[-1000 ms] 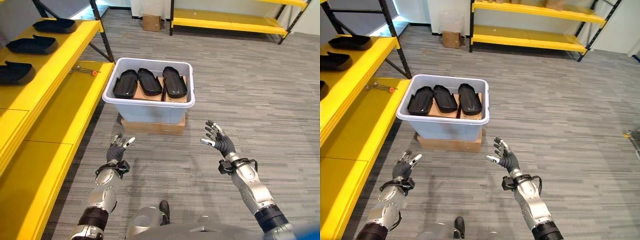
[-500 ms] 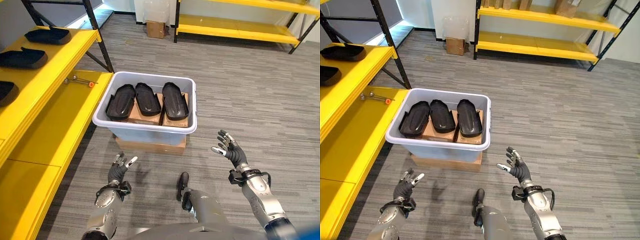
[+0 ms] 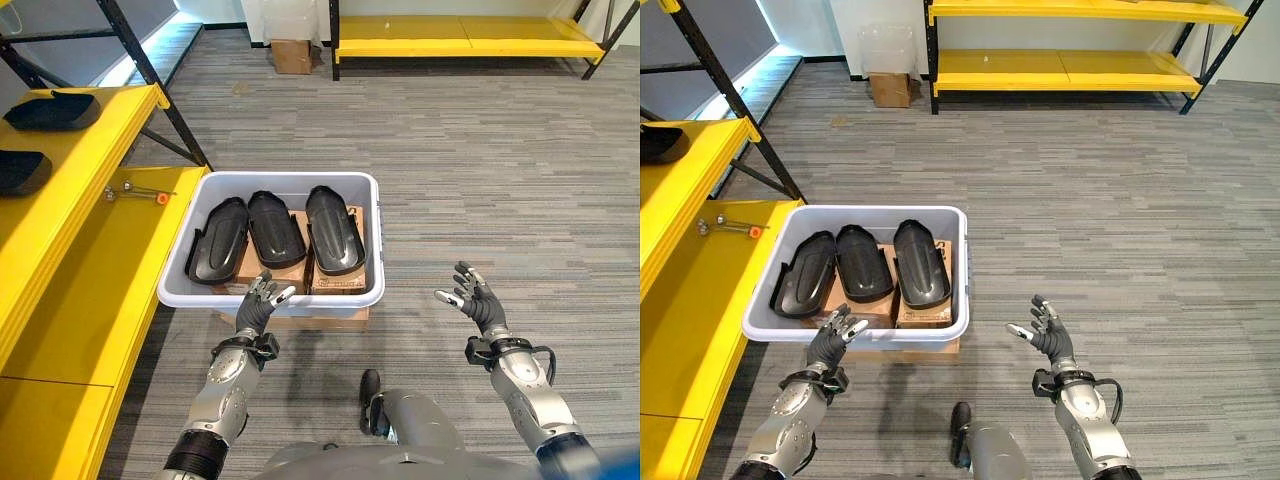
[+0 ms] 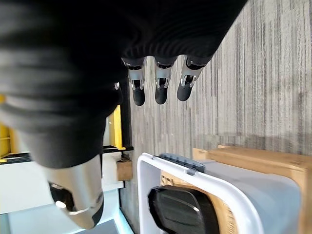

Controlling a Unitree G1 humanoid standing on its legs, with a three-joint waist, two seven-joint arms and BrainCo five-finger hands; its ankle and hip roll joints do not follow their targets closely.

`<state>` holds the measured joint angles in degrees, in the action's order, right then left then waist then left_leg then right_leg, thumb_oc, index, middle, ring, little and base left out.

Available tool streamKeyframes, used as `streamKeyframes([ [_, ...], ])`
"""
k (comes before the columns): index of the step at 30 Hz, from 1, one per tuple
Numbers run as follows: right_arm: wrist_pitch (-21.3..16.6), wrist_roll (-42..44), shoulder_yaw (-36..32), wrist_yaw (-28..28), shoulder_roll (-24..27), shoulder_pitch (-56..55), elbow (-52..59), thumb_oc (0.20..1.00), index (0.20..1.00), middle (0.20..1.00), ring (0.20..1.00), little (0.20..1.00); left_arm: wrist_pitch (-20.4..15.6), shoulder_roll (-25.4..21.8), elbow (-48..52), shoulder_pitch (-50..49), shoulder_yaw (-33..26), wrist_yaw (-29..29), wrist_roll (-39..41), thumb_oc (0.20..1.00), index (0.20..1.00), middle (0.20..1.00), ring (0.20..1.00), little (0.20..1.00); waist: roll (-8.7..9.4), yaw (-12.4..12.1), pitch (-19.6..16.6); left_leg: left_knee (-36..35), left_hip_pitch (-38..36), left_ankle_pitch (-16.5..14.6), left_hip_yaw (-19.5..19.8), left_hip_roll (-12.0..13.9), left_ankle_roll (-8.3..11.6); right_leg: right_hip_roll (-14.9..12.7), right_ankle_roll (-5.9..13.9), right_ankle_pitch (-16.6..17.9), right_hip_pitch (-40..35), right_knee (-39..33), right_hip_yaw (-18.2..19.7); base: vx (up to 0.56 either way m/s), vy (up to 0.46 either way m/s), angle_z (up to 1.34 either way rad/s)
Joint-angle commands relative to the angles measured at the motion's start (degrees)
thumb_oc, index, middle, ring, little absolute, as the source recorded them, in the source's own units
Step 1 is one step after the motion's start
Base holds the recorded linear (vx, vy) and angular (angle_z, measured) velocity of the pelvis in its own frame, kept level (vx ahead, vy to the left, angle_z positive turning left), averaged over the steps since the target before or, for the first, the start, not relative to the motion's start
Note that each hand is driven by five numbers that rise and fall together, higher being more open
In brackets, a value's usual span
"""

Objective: Move parts from the plastic box to the shelf.

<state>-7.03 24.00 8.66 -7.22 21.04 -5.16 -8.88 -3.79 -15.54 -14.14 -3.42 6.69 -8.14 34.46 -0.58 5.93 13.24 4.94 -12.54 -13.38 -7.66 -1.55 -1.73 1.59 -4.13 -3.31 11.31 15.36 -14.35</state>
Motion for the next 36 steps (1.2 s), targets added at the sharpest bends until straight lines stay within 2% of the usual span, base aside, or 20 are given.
streamKeyframes([
  [1, -6.6, 0.1, -2.6, -1.1, -0.1, 0.0, 4.7, 1.000, 1.000, 1.000, 1.000, 1.000, -7.4, -1.8, 5.3, -1.7, -2.5, -5.3, 1.1, 1.000, 1.000, 1.000, 1.000, 1.000, 1.32, -0.1, -1.5, 8.2, 4.8, 7.1, -3.7, -1.5, 0.40, -4.1, 7.27, 3.1, -3.5, -2.4, -0.9, 0.09, -0.099, -0.01],
  [2, -7.0, -0.1, -2.9, -1.1, 0.5, 0.0, 4.8, 1.000, 1.000, 1.000, 1.000, 1.000, -9.0, -1.8, 6.3, -1.5, -3.2, -7.3, 1.1, 1.000, 1.000, 1.000, 1.000, 1.000, 1.36, -0.1, -1.1, 17.4, 8.9, 10.8, -4.7, 0.0, 2.29, -4.3, 5.79, 1.7, -5.5, -3.3, -0.6, 0.08, -0.090, 0.03],
  [3, -6.8, -0.3, -2.8, -1.3, 0.6, 0.1, 4.8, 1.000, 1.000, 1.000, 1.000, 1.000, -10.2, -1.7, 7.0, -1.2, -3.8, -9.4, 0.2, 1.000, 1.000, 1.000, 1.000, 1.000, 1.56, -0.1, -0.6, 22.0, 11.9, 13.9, -6.3, 3.3, 3.81, -4.6, 4.96, 0.7, -6.9, -3.6, -0.6, 0.11, 0.011, 0.24],
  [4, -5.8, -0.5, -2.6, -1.0, 0.9, 0.8, 4.8, 1.000, 1.000, 1.000, 1.000, 1.000, -9.9, -1.2, 7.6, -0.9, -4.5, -11.2, -3.3, 1.000, 1.000, 1.000, 1.000, 1.000, 1.57, 0.3, -0.1, 20.7, 13.1, 15.5, -8.2, 8.4, 4.33, -5.4, 4.80, 0.0, -7.7, -3.3, -0.1, 0.08, 0.057, 0.22],
  [5, -5.8, -0.5, -2.6, -1.0, 0.9, 0.8, 4.8, 1.000, 1.000, 1.000, 1.000, 1.000, -9.9, -1.2, 7.6, -0.9, -4.5, -11.2, -3.3, 1.000, 1.000, 1.000, 1.000, 1.000, 1.57, 0.3, -0.1, 20.8, 13.1, 15.5, -8.2, 8.4, 4.33, -5.4, 4.80, 0.0, -7.7, -3.3, -0.1, 0.08, 0.194, 0.11],
  [6, -5.7, -0.8, -2.2, -0.5, 1.4, 1.3, 4.7, 1.000, 1.000, 1.000, 1.000, 1.000, -9.4, -1.4, 7.8, -0.9, -4.3, -11.7, -4.0, 1.000, 1.000, 1.000, 1.000, 1.000, 1.24, 0.4, 0.1, 17.5, 13.2, 16.9, -7.2, 10.2, 4.65, -5.7, 4.94, -0.1, -7.6, -3.1, 1.3, 0.05, 0.206, -0.24],
  [10, -5.8, 0.4, -1.8, 1.5, 3.2, 2.0, 4.4, 1.000, 1.000, 1.000, 1.000, 1.000, -8.7, -1.8, 7.8, -3.0, -4.6, -10.3, -2.5, 1.000, 1.000, 1.000, 1.000, 1.000, 0.78, -0.5, 0.0, 5.6, 13.1, 22.3, -0.4, 14.1, 6.71, -6.2, 5.94, 0.0, -7.5, -4.0, 5.8, 0.04, 0.369, -0.49],
  [11, -5.7, 1.2, -1.6, 2.0, 3.8, 2.7, 4.2, 1.000, 1.000, 1.000, 1.000, 1.000, -8.5, -1.7, 7.7, -4.3, -4.8, -9.7, -2.2, 1.000, 1.000, 1.000, 1.000, 1.000, 0.74, -1.2, 0.2, 1.5, 14.1, 25.4, 2.4, 16.2, 7.90, -6.7, 6.31, -0.3, -8.3, -4.6, 7.3, 0.05, 0.437, -0.47],
  [13, -5.3, 1.9, -1.9, 2.7, 4.6, 3.0, 4.4, 1.000, 1.000, 1.000, 1.000, 1.000, -8.7, -1.4, 7.1, -5.0, -4.6, -9.2, -2.1, 1.000, 1.000, 1.000, 1.000, 1.000, 0.66, -1.5, 0.4, -2.1, 16.0, 28.8, 3.7, 19.6, 9.05, -7.8, 6.66, -1.0, -9.3, -4.7, 8.3, 0.04, 0.486, -0.14],
  [14, -5.0, 2.3, -1.8, 2.6, 4.8, 3.0, 4.4, 1.000, 1.000, 1.000, 1.000, 1.000, -8.8, -1.2, 6.8, -5.0, -4.3, -9.1, -2.4, 1.000, 1.000, 1.000, 1.000, 1.000, 0.52, -1.3, 0.6, -2.3, 16.4, 29.3, 3.6, 20.4, 9.19, -8.2, 6.73, -1.3, -9.4, -4.4, 8.3, 0.01, 0.339, -0.63],
  [15, -4.9, 2.6, -1.8, 2.5, 4.8, 3.1, 4.4, 1.000, 1.000, 1.000, 1.000, 1.000, -8.9, -1.2, 6.6, -5.0, -4.3, -9.0, -2.5, 1.000, 1.000, 1.000, 1.000, 1.000, 0.50, -1.3, 0.7, -2.4, 16.4, 29.4, 3.5, 20.6, 9.22, -8.3, 6.76, -1.4, -9.5, -4.3, 8.4, -0.02, 0.461, -0.68],
  [17, -2.6, 4.5, -3.2, 3.4, 5.0, 2.3, 4.0, 1.000, 1.000, 1.000, 1.000, 1.000, -8.6, -1.6, 3.7, -2.3, -2.3, -8.6, -5.5, 1.000, 1.000, 1.000, 1.000, 1.000, -0.72, 0.7, 0.7, -3.8, 13.0, 23.0, -1.4, 19.0, 9.33, -10.5, 8.61, -1.0, -7.9, -2.5, 7.8, -0.07, 0.702, -0.55],
  [18, -3.6, 4.5, -3.7, 1.6, 3.9, 1.4, 3.7, 1.000, 1.000, 1.000, 1.000, 1.000, -7.3, -2.2, 3.3, -0.8, -1.1, -7.3, -4.8, 1.000, 1.000, 1.000, 1.000, 1.000, -0.61, 1.2, 0.8, -2.7, 12.4, 19.8, -2.8, 17.3, 9.12, -12.0, 10.60, 0.8, -7.2, -2.8, 8.0, -0.10, 0.519, -0.06],
  [19, -3.8, 4.6, -4.0, 0.9, 3.4, 1.2, 3.6, 1.000, 1.000, 1.000, 1.000, 1.000, -6.9, -2.8, 3.3, 0.0, -0.6, -6.8, -5.3, 1.000, 1.000, 1.000, 1.000, 1.000, -0.34, 1.4, 1.1, -2.2, 12.1, 18.5, -3.0, 16.4, 8.81, -12.8, 11.73, 2.1, -6.8, -3.3, 8.5, -0.07, 0.237, 0.22],
  [23, -3.4, 3.5, -4.0, -1.0, 1.3, 0.3, 3.9, 1.000, 1.000, 1.000, 1.000, 1.000, -6.1, -3.4, 4.7, 0.4, 1.0, -6.9, -6.3, 1.000, 1.000, 1.000, 1.000, 1.000, 0.73, 1.2, 1.4, -0.9, 11.4, 15.4, -3.4, 14.1, 7.33, -14.2, 13.42, 5.0, -8.2, -7.3, 9.3, 0.01, 0.095, 0.59],
  [27, -3.7, 0.8, -3.4, -1.7, -0.2, -0.7, 4.9, 1.000, 1.000, 1.000, 1.000, 1.000, -6.2, -4.2, 6.6, -0.9, 1.3, -8.9, -6.2, 1.000, 1.000, 1.000, 1.000, 1.000, 1.94, 0.1, 1.3, -1.1, 11.4, 14.1, -3.4, 12.5, 6.17, -14.4, 14.08, 6.3, -9.5, -10.4, 9.6, 0.03, 0.000, 0.18],
  [36, -8.1, -1.8, -3.1, -1.8, 1.6, 1.9, 5.7, 1.000, 1.000, 1.000, 1.000, 1.000, -6.1, -5.1, 7.9, -2.0, -1.0, -10.9, -5.4, 1.000, 1.000, 1.000, 1.000, 1.000, 3.53, -3.6, 2.1, 0.0, 14.1, 14.2, -1.9, 12.4, 6.45, -14.1, 14.26, 6.3, -10.3, -11.9, 7.2, 0.01, -0.064, 0.16],
])
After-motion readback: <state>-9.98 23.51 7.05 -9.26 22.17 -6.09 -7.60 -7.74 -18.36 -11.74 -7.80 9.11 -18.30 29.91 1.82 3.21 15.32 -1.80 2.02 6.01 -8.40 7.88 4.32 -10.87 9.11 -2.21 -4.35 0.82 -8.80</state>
